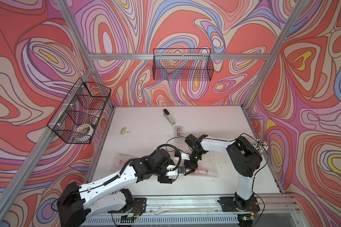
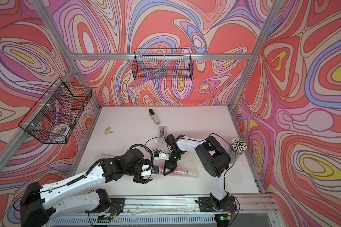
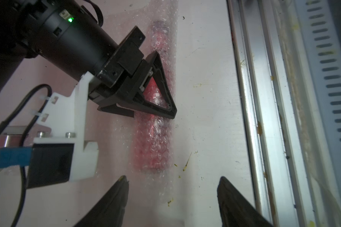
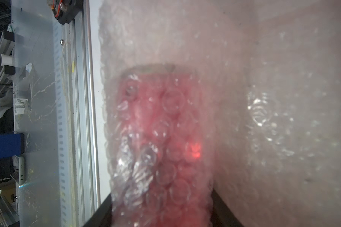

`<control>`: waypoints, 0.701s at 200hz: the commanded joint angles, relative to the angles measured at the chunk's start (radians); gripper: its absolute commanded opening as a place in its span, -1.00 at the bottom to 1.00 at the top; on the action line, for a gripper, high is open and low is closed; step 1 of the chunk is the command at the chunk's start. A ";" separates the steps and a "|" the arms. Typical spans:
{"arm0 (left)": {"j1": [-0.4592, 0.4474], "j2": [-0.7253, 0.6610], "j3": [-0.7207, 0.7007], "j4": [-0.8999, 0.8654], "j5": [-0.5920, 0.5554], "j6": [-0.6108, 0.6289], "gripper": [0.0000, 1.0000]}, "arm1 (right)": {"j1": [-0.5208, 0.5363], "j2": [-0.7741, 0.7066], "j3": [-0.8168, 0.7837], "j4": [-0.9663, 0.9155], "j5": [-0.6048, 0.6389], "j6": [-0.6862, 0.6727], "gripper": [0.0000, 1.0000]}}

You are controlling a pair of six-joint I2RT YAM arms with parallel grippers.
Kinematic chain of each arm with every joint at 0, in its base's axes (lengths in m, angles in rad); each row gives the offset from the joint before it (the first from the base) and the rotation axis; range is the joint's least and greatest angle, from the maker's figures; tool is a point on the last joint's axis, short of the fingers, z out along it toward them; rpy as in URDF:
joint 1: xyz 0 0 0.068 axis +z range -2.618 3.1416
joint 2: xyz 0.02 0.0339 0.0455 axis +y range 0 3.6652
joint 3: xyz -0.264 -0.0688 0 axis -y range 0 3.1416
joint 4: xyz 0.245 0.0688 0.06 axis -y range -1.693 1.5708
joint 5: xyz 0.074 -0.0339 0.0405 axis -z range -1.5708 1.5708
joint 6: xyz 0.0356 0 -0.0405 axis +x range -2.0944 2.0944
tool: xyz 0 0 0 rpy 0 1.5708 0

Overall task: Wrap wine bottles in bubble wrap
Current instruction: Wrap the wine bottle in bubble wrap.

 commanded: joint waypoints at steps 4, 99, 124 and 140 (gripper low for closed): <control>-0.015 0.083 0.004 0.152 -0.031 0.117 0.51 | 0.014 0.040 -0.047 -0.012 0.062 -0.006 0.12; -0.047 0.295 0.003 0.233 -0.111 0.160 0.46 | 0.007 0.011 -0.069 0.017 0.076 -0.002 0.19; -0.048 0.323 0.006 0.237 -0.137 0.145 0.46 | 0.007 0.004 -0.074 0.028 0.081 0.003 0.19; -0.048 0.356 0.017 0.243 -0.148 0.130 0.44 | 0.007 0.001 -0.081 0.039 0.072 0.006 0.20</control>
